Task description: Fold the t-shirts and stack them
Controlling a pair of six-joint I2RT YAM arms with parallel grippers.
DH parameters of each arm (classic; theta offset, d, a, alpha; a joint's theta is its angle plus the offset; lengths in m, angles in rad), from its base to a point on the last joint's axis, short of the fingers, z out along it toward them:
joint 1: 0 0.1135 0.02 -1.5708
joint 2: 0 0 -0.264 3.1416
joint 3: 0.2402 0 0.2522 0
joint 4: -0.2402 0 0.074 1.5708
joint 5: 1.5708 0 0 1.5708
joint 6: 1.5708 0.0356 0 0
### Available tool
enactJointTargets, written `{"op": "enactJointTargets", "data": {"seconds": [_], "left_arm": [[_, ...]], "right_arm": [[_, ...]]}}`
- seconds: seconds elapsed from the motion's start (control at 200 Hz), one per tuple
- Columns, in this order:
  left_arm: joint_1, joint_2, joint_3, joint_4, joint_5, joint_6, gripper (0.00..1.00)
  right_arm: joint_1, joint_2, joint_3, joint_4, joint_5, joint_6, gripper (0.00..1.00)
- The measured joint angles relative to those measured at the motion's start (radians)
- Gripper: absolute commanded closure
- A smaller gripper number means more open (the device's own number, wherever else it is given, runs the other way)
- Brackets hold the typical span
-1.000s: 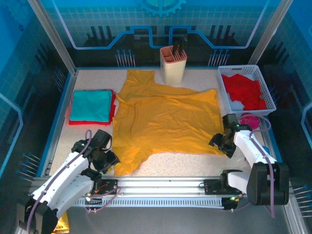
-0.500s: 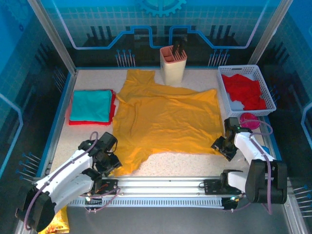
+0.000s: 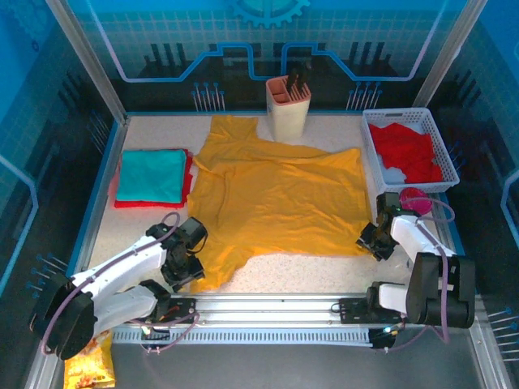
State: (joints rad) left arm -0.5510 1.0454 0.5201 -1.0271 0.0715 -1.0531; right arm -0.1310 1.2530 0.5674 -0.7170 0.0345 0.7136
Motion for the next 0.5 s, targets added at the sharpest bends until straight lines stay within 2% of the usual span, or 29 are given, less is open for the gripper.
{"op": "enactJointTargets", "data": {"seconds": [0.14, 0.185, 0.5], "left_arm": [[-0.012, 0.021, -0.001, 0.014, -0.005, -0.005, 0.56], [-0.018, 0.035, -0.006, 0.021, -0.008, -0.006, 0.56], [-0.063, 0.115, -0.029, 0.083, -0.009, -0.026, 0.59]], "right_arm": [[-0.022, 0.001, 0.0, 0.014, -0.022, -0.009, 0.69], [-0.027, 0.004, 0.0, 0.023, -0.028, -0.011, 0.75], [-0.036, 0.006, -0.005, 0.063, -0.065, -0.028, 0.89]]}}
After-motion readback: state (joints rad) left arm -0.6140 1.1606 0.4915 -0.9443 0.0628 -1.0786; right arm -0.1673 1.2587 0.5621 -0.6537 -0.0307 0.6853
